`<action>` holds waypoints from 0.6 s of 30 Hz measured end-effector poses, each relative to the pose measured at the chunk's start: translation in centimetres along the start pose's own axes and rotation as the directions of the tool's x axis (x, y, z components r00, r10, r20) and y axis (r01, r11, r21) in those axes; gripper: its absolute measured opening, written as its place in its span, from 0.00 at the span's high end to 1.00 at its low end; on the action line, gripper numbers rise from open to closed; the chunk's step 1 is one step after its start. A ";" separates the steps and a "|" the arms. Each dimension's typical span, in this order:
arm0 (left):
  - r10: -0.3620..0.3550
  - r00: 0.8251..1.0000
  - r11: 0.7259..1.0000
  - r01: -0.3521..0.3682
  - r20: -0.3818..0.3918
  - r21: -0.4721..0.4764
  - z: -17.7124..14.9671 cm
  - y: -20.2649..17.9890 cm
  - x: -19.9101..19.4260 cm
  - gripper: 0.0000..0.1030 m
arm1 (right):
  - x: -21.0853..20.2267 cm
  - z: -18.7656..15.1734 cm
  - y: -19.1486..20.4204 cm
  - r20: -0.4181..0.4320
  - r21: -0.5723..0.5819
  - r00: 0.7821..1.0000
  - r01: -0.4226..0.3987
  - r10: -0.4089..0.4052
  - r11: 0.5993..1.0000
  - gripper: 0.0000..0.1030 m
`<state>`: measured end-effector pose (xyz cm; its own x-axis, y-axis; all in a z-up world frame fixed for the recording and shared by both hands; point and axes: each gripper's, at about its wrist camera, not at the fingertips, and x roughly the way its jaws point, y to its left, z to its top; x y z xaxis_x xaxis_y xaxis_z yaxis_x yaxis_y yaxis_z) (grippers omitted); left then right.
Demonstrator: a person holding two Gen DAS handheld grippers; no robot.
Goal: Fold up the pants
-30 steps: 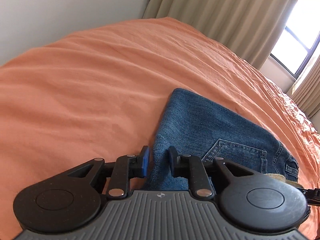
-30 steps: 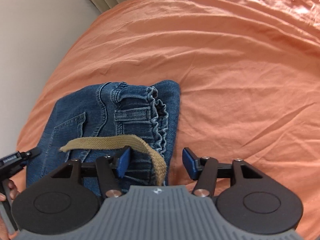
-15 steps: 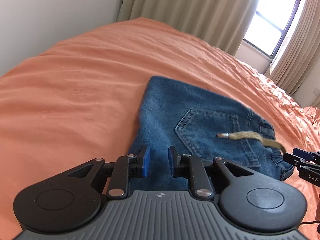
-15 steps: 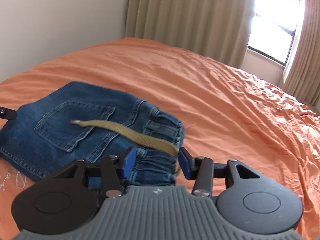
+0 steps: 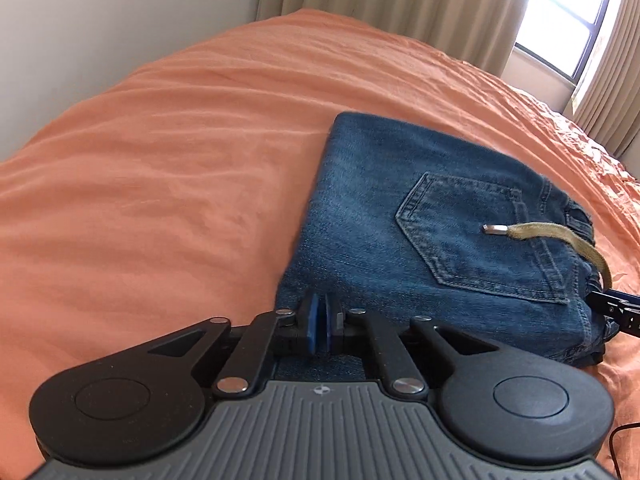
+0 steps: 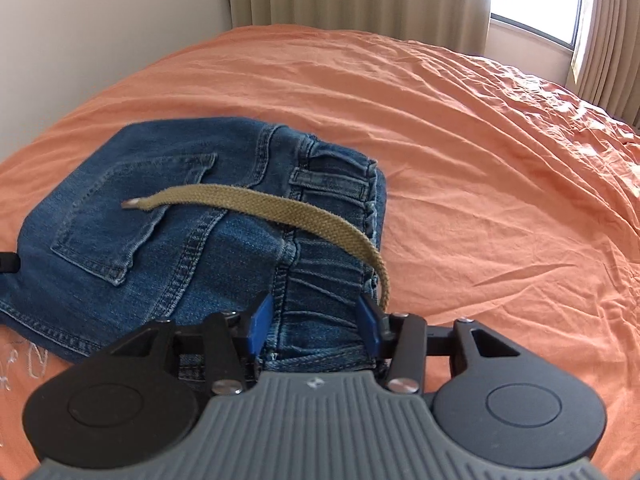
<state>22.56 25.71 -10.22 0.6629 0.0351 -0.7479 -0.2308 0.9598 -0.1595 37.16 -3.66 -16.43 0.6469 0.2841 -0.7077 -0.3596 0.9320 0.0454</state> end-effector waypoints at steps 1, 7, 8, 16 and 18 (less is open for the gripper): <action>0.000 1.000 1.000 -0.001 0.022 0.007 0.0 -0.3 -1.1 0.86 | -1.0 0.2 0.0 0.016 0.010 1.000 -0.011 0.011 1.000 0.49; 0.011 0.985 0.998 -0.022 0.173 0.062 -0.2 -3.9 -8.2 0.70 | -9.1 0.5 1.3 0.159 -0.021 0.986 -0.039 0.042 0.999 0.34; 0.011 0.979 0.997 -0.026 0.203 0.072 -0.3 -4.9 -9.5 0.69 | -10.9 0.4 1.6 0.191 -0.031 0.980 -0.045 0.050 0.999 0.30; -0.059 0.940 0.984 -0.002 0.336 0.181 -2.5 -12.3 -17.9 0.52 | -22.6 -1.7 2.6 0.394 -0.072 0.914 -0.070 0.093 0.995 0.22; -0.064 0.925 0.986 0.000 0.375 0.169 -3.1 -13.2 -19.7 0.43 | -24.8 -2.5 2.9 0.423 -0.079 0.901 -0.062 0.090 0.995 0.22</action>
<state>10.33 11.47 4.57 0.8952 0.0754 -0.4393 -0.1074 0.9930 -0.0484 18.37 -8.56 -0.55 0.8356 0.4352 -0.3353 -0.4510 0.8919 0.0336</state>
